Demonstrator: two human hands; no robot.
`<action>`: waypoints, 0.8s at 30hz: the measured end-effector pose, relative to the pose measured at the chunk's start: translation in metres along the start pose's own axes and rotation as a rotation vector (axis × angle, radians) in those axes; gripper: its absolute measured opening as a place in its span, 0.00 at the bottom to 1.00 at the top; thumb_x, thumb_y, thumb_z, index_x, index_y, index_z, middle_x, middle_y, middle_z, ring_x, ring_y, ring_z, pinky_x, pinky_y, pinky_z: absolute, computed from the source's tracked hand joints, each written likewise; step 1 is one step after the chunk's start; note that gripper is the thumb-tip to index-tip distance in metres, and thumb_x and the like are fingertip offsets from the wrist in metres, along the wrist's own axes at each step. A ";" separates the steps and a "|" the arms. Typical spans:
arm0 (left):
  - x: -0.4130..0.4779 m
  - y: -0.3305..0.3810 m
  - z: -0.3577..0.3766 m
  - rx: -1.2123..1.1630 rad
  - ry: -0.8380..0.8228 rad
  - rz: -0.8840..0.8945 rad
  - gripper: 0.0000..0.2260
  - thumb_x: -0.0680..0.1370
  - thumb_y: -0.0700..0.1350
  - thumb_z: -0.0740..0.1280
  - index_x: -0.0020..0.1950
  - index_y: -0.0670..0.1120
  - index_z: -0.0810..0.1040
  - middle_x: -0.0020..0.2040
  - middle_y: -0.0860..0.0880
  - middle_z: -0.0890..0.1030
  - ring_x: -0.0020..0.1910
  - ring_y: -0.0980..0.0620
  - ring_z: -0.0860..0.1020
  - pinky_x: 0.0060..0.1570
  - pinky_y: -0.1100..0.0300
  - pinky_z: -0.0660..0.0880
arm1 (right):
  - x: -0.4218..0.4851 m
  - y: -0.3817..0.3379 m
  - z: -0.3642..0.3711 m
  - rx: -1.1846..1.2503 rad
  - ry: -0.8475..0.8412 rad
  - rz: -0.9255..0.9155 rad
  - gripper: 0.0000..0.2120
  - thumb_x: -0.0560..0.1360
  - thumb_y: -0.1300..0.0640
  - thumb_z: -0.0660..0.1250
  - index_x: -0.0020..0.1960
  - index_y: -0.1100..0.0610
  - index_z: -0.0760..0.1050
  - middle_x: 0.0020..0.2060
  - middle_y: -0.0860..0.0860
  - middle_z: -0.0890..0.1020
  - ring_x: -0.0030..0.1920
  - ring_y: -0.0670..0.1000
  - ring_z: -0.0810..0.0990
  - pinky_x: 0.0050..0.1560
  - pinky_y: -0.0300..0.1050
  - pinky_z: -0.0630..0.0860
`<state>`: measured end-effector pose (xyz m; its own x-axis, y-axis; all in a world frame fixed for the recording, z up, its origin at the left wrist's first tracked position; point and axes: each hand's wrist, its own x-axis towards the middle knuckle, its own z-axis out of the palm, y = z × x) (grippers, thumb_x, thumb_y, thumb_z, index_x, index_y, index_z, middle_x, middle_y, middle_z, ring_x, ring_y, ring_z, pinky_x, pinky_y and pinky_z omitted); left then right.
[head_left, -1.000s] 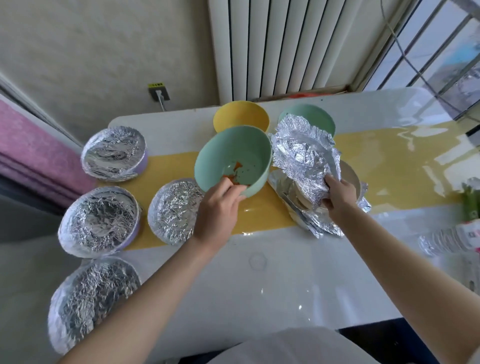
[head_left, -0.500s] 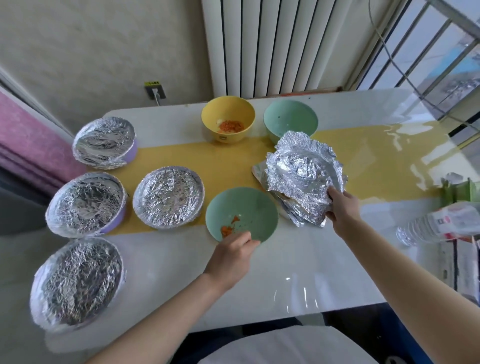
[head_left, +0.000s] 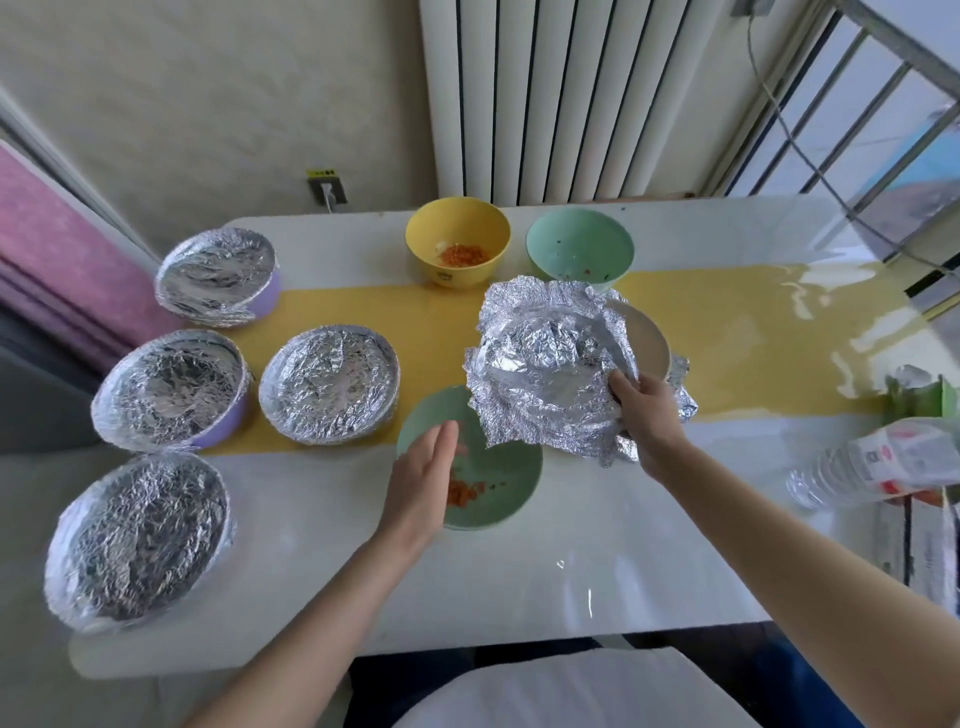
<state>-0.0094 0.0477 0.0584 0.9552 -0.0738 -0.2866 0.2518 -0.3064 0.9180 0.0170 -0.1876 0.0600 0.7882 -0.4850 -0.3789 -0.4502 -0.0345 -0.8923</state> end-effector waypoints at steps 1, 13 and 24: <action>0.001 0.007 0.000 -0.139 -0.008 -0.093 0.18 0.73 0.63 0.56 0.50 0.54 0.76 0.47 0.51 0.80 0.47 0.52 0.78 0.50 0.58 0.72 | -0.002 0.000 0.003 -0.019 0.008 -0.042 0.10 0.79 0.58 0.60 0.39 0.55 0.71 0.29 0.50 0.69 0.27 0.47 0.67 0.25 0.37 0.66; -0.013 0.038 0.027 -0.713 0.177 -0.338 0.17 0.72 0.38 0.72 0.55 0.42 0.68 0.53 0.42 0.77 0.46 0.48 0.78 0.51 0.49 0.78 | -0.027 -0.004 0.033 -0.104 0.041 -0.281 0.13 0.80 0.58 0.57 0.36 0.56 0.63 0.29 0.49 0.65 0.31 0.48 0.64 0.33 0.43 0.64; -0.004 0.034 -0.010 -0.521 0.135 -0.150 0.08 0.73 0.32 0.66 0.43 0.45 0.75 0.37 0.50 0.78 0.40 0.52 0.77 0.40 0.57 0.75 | -0.034 0.016 0.014 -0.107 -0.220 -0.121 0.26 0.75 0.58 0.68 0.69 0.58 0.62 0.57 0.49 0.73 0.51 0.48 0.77 0.48 0.42 0.73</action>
<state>-0.0034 0.0469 0.0933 0.9057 0.0671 -0.4186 0.3976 0.2082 0.8936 -0.0117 -0.1596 0.0554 0.9060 -0.2703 -0.3259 -0.3798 -0.1789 -0.9076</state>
